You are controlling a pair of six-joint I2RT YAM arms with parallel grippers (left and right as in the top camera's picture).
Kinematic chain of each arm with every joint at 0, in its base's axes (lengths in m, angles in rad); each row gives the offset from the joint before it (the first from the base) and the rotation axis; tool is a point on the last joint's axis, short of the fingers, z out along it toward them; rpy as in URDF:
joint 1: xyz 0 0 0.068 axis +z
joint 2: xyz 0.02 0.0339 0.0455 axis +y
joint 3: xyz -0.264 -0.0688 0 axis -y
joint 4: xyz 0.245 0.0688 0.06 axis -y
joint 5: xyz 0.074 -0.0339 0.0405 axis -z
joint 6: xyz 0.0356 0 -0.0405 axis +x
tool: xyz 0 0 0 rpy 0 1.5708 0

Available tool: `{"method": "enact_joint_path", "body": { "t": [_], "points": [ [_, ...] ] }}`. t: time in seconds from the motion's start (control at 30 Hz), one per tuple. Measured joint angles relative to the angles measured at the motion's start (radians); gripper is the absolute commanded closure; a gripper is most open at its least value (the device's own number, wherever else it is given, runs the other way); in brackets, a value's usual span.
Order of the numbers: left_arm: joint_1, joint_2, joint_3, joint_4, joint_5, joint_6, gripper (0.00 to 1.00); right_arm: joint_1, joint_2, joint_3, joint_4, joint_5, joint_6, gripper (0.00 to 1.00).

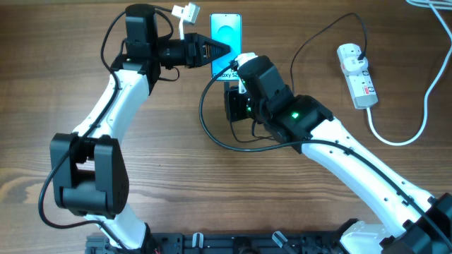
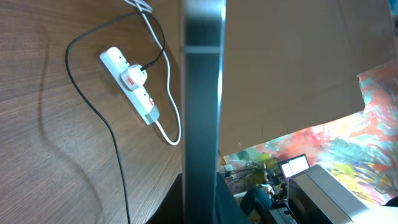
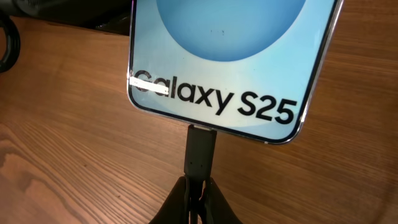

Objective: Plug charger to phone and switch on socket
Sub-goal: 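Release the cable and lower the phone flat with the left gripper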

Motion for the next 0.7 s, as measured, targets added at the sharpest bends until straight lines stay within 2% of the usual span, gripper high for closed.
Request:
{"method": "enact_joint_path", "body": {
  "t": [0.2, 0.27, 0.4, 0.57, 0.7],
  "points": [
    [0.005, 0.0, 0.008, -0.048, -0.006, 0.028, 0.96, 0.0, 0.0, 0.0, 0.009, -0.013, 0.016, 0.92],
    [0.008, -0.001, 0.01, -0.051, -0.007, 0.031, 0.96, 0.0, 0.0, 0.0, 0.013, -0.013, 0.019, 0.83],
    [0.0, -0.001, -0.003, -0.082, 0.029, 0.046, 0.96, -0.033, -0.005, 0.02, 0.097, 0.03, 0.023, 0.79],
    [-0.018, -0.001, -0.005, -0.083, 0.047, 0.053, 0.96, -0.043, -0.006, 0.026, 0.101, 0.047, 0.022, 0.78],
    [-0.018, -0.001, -0.005, -0.083, 0.04, 0.053, 0.96, -0.043, -0.007, 0.027, 0.091, 0.045, 0.02, 0.68]
  ]
}}
